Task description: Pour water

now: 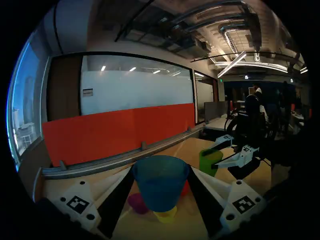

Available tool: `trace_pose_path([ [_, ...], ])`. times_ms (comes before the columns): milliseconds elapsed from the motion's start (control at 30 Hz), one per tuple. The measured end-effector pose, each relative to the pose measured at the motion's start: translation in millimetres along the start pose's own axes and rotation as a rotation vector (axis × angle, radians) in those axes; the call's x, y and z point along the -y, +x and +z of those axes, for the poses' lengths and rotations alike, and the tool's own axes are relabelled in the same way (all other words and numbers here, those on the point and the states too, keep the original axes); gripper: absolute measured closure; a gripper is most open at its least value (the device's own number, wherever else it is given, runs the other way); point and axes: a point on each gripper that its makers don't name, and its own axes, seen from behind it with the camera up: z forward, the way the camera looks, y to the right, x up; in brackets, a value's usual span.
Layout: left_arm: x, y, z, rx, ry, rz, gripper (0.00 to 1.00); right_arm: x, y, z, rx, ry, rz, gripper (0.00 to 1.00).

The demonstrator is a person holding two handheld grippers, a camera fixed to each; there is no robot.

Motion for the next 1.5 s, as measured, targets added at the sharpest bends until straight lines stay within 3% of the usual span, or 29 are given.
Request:
trace_pose_path([
  [967,0.0,8,6.5,-0.026,-0.023,0.029,0.11,13,17,18.7,-0.04,0.033,-0.031,0.07],
  [1500,-1.0,26,6.7,-0.046,-0.001,0.133,0.11,37,24,29.5,-0.053,0.088,-0.051,0.08],
])
